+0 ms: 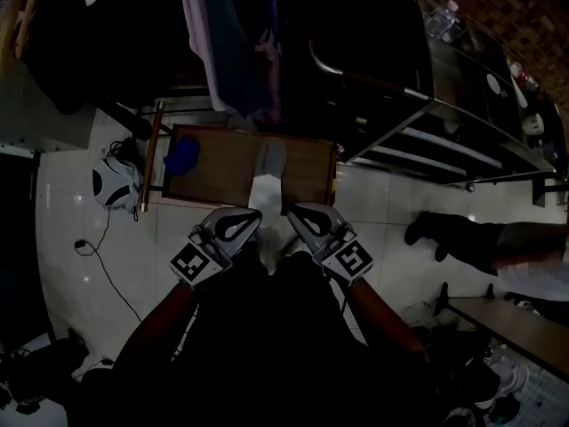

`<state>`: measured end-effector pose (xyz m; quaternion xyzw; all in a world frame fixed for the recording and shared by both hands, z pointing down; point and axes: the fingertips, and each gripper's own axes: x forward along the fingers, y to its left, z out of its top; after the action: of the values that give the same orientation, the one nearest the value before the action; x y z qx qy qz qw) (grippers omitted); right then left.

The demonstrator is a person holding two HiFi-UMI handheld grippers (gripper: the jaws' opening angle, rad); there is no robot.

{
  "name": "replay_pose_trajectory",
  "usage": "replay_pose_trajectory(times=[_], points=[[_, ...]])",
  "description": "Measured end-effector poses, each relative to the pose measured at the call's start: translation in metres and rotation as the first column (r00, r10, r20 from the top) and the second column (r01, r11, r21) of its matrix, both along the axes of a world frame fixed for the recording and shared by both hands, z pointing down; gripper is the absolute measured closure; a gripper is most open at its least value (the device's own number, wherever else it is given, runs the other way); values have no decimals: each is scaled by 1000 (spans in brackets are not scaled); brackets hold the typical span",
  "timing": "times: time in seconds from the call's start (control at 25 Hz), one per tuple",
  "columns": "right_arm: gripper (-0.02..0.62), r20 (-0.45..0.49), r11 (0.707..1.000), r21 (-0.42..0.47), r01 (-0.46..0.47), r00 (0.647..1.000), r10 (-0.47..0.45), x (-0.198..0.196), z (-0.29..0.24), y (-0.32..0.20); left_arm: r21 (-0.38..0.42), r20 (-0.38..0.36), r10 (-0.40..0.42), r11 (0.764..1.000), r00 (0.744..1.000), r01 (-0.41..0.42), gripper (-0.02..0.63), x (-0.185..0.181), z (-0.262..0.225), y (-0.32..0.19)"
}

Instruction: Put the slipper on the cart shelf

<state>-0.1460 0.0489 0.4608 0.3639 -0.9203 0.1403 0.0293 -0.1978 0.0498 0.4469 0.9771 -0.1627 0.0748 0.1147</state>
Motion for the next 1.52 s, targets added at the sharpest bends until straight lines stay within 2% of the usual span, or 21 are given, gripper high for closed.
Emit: replay_pose_trajectory(times=[0.16,0.32,0.44,0.56,0.72,1.0,1.12,1.36,1.52], points=[[589,0,999,-9,-35,999,35,-23,5,-21,12,-12,24,1000,1000,-24,603,-24,6,-23],[589,-30,994,-69,-89,996,88,-41,25,-41,9,-25,88,996,996,-88,603,-43,14,-46],[589,-31,976,-163,-147,989,144,-43,53,-52,0,-46,139,990,989,-139,603,-53,22,-57],[583,-21,938,-283,-199,979,202,-39,90,-56,-14,-55,165,986,985,-166,603,-62,30,-66],[533,-27,855,-467,-227,970,243,-29,151,-53,-24,-50,177,984,983,-178,601,-68,38,-70],[391,-45,648,-743,-170,978,204,-26,272,-32,-59,-21,118,991,993,-119,595,-75,50,-73],[365,-57,576,-803,-152,982,179,-26,311,-28,-74,-7,97,992,995,-97,595,-78,57,-72],[365,-51,451,-884,-124,984,171,-28,360,-24,-126,26,48,991,998,-45,594,-82,69,-63],[365,0,400,-914,-73,984,179,-31,374,-22,-131,37,25,991,999,-20,594,-84,73,-60]])
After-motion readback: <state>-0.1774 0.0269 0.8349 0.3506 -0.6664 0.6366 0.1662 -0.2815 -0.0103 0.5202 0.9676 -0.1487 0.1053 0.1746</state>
